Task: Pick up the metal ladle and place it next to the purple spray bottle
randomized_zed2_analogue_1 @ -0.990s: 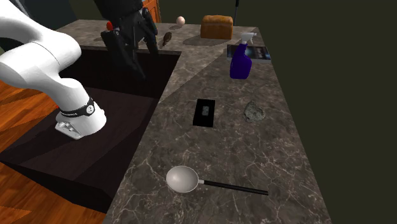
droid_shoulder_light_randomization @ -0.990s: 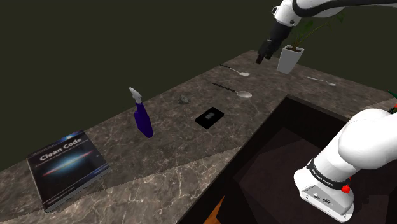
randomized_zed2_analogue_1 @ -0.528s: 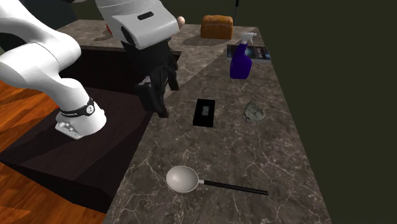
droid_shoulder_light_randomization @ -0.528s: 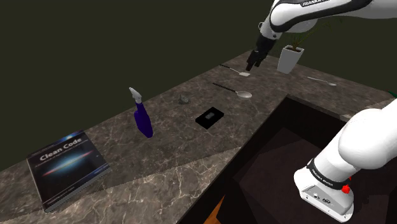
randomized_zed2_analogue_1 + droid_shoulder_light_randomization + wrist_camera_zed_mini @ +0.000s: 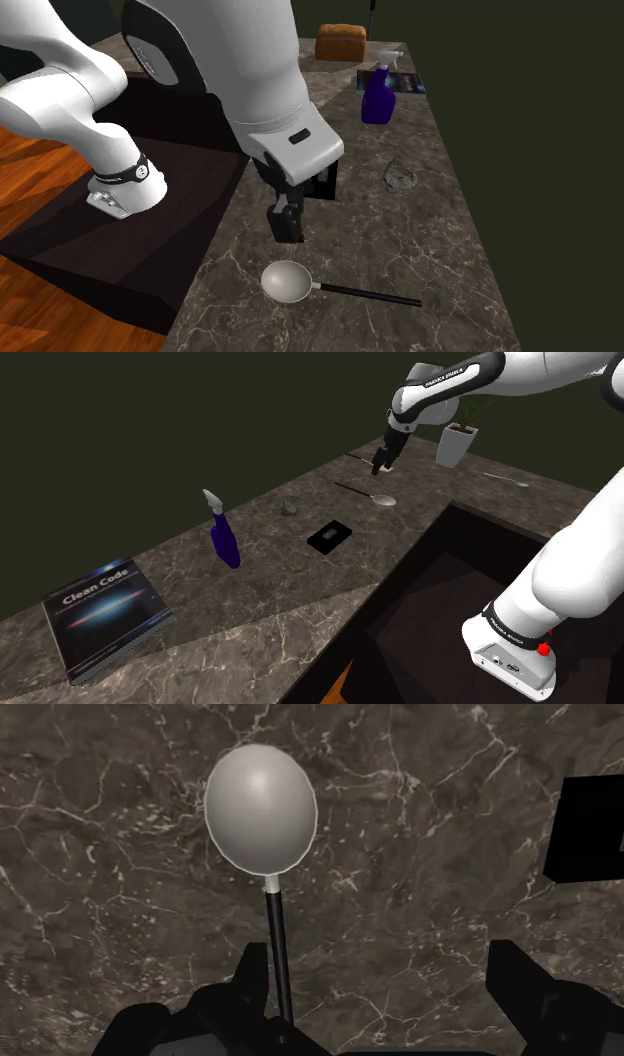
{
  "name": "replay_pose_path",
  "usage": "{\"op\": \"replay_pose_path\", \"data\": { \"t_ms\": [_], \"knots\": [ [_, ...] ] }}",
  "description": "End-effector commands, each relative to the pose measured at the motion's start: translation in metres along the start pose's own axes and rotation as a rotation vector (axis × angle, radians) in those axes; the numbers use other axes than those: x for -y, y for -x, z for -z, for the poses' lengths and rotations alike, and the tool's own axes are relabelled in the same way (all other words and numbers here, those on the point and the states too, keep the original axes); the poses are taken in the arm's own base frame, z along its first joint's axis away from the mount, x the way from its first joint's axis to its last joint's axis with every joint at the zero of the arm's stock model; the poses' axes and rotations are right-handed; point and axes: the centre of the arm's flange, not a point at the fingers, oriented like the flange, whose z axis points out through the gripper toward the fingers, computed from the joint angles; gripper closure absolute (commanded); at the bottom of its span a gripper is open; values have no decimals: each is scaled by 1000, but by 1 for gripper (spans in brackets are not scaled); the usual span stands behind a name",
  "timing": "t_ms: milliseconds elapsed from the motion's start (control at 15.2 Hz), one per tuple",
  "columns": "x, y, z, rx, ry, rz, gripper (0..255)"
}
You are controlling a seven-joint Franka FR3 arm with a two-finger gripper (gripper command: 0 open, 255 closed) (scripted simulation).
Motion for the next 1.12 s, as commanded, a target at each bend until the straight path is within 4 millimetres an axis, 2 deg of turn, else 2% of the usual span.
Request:
{"op": "replay_pose_path", "data": {
  "t_ms": [0,660,1056],
  "knots": [
    [-13,-11,-22,6,-5,2,0],
    [-65,-68,-128,38,-29,13,0],
    [-64,-67,-159,38,-29,13,0]
  ]
}}
